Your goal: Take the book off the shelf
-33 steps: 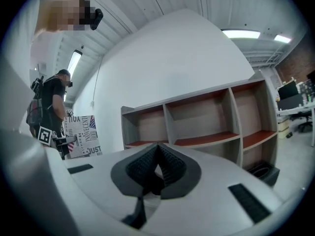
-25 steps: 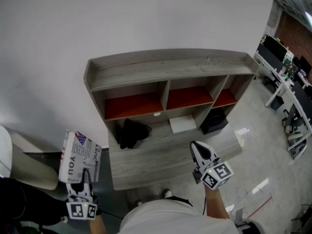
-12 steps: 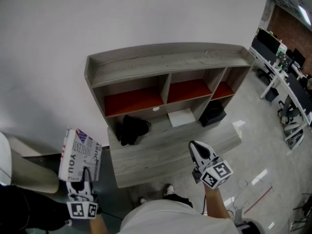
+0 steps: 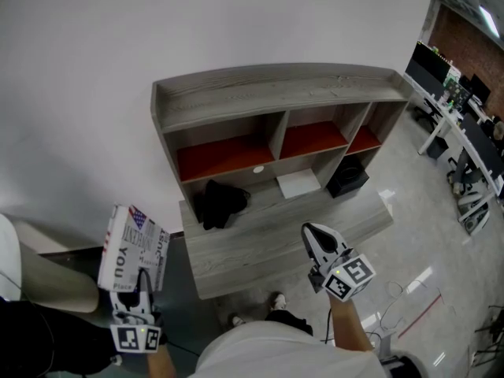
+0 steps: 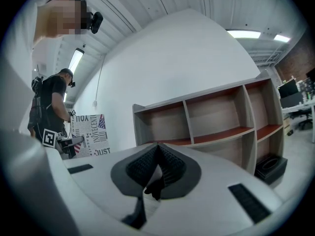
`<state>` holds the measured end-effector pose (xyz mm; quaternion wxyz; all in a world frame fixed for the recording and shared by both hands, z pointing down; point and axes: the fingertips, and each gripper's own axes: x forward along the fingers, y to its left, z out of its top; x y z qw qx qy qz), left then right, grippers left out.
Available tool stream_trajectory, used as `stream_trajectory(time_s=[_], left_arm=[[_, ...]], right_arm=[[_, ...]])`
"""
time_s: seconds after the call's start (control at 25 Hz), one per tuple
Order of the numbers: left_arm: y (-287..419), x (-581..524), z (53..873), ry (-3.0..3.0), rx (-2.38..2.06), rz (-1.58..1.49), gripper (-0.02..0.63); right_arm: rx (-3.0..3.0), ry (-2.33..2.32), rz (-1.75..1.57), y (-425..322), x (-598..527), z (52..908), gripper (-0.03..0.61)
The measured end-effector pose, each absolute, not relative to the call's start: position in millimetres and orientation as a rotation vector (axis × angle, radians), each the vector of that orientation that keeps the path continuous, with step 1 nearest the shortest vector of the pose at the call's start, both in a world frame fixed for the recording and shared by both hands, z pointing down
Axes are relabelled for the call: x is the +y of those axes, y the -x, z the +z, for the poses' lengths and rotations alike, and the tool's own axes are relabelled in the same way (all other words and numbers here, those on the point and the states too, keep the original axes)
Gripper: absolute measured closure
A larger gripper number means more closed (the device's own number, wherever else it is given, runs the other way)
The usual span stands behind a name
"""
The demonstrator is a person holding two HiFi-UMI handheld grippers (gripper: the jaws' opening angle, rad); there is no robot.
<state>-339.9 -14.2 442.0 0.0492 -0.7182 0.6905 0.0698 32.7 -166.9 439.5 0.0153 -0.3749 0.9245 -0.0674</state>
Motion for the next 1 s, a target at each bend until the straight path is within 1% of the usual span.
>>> stream_trajectory(time_s=[0.44,1.0], left_arm=[[349.6,-13.9,448.4,2.214,2.091,0.223,0.452],[342.1,-11.3,452.3,2.242,2.075,0.205,0.451]], right_arm=[[2.915,1.198,-0.082,-16.5,-160.1,435.9,0.557],[2.921,1.202,-0.113,-17.2,-151.8,447.7,0.557]])
